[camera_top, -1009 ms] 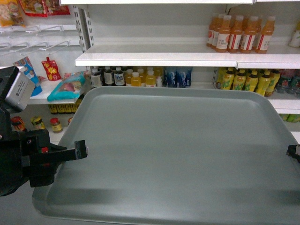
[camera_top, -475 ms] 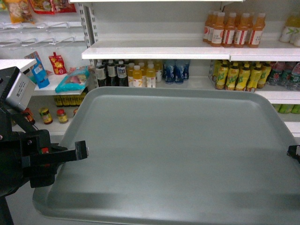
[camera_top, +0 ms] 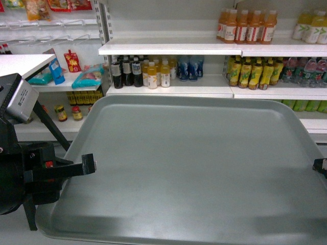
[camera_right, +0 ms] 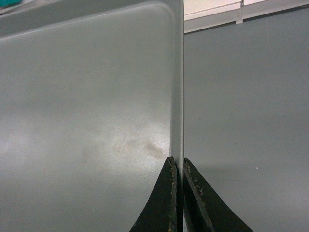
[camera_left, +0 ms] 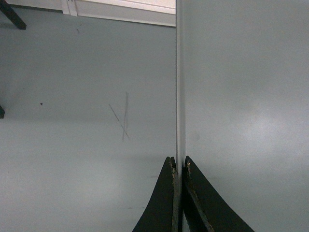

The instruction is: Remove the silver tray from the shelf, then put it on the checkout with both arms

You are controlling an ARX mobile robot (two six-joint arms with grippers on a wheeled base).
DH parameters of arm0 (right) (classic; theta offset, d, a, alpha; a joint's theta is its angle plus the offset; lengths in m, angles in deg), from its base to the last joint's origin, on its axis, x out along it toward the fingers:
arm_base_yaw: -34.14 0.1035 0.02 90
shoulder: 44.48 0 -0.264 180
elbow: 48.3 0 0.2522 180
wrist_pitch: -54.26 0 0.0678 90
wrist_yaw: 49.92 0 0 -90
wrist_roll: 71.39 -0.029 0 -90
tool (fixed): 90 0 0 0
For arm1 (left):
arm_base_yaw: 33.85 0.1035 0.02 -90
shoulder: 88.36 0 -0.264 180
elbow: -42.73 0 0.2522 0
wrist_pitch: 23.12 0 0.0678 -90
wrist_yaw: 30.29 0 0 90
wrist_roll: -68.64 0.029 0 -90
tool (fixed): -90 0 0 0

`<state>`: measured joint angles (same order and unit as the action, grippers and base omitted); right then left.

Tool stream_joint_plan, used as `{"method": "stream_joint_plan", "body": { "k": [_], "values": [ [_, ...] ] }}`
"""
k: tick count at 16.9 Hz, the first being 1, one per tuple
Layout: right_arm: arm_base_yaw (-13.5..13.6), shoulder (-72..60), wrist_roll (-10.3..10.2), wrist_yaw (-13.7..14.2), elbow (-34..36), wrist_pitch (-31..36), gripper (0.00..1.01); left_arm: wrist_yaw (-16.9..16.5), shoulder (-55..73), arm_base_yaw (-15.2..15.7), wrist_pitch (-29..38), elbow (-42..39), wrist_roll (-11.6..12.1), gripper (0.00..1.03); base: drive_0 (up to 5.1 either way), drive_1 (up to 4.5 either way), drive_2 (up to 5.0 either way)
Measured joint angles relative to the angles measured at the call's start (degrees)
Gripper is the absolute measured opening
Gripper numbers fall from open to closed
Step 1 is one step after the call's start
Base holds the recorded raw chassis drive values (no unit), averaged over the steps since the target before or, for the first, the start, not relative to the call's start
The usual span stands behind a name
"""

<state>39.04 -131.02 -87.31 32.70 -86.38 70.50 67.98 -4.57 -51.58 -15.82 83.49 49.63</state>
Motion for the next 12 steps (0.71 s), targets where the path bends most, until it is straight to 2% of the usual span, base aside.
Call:
{"method": "stream_joint_plan", "body": {
  "k": [8, 12],
  "values": [
    [0.0, 0.0, 0.0, 0.0, 0.0, 0.0, 0.02, 0.1, -0.1, 0.0, 0.0, 0.0, 0.0, 0.02, 0.0, -4.32, 4.3],
    [0.0, 0.4, 0.0, 0.0, 0.3, -0.1, 0.02, 0.0, -0.3, 0.0, 0.1, -0.3, 0.0, 0.02, 0.0, 0.00, 0.0]
  ]
}}
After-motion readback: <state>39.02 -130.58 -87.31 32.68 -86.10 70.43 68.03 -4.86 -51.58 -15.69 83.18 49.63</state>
